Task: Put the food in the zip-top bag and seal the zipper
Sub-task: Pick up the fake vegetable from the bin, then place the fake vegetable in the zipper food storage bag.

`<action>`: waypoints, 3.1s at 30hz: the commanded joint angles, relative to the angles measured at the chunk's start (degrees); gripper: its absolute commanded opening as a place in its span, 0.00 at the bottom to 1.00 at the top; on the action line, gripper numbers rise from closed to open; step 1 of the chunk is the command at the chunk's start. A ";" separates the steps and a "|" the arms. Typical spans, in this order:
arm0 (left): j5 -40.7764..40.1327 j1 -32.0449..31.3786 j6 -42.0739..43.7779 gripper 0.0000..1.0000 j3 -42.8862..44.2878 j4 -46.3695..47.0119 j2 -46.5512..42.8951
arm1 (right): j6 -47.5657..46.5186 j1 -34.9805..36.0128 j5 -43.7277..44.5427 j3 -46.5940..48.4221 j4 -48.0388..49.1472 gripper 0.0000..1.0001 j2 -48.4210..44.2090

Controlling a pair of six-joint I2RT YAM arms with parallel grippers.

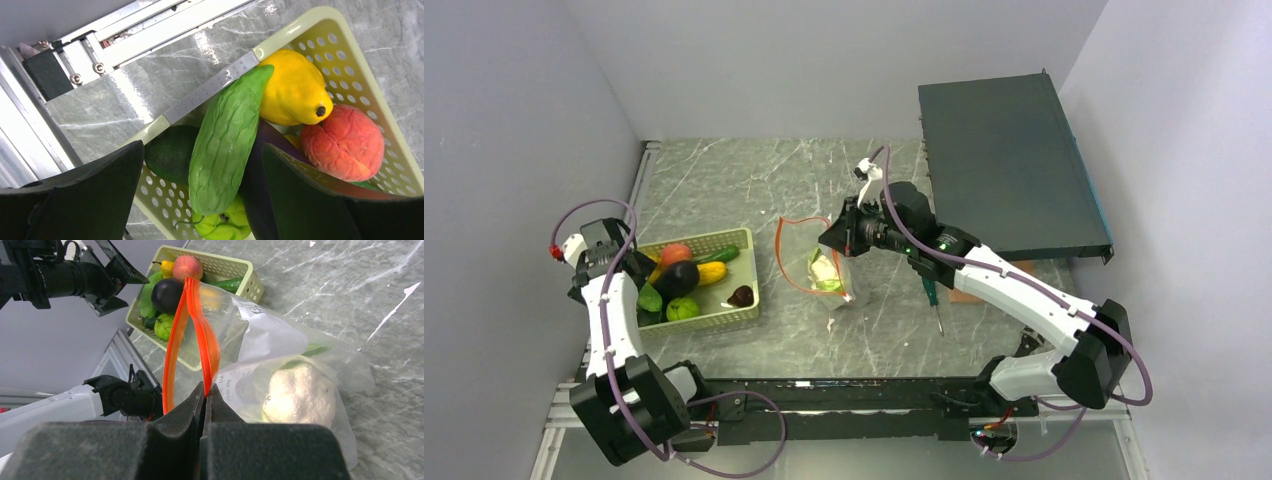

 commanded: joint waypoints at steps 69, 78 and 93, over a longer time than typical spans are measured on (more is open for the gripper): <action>42.22 -15.14 1.63 0.04 9.40 -2.67 -20.96 | 0.53 0.94 -0.59 1.48 5.00 0.00 0.26; 63.51 -25.80 -9.68 0.11 0.90 16.64 -25.60 | 1.43 1.03 -0.50 0.58 6.44 0.00 0.40; 57.40 -44.14 -13.39 0.00 5.91 7.59 -15.74 | 2.01 2.90 3.11 -0.60 8.84 0.00 -0.04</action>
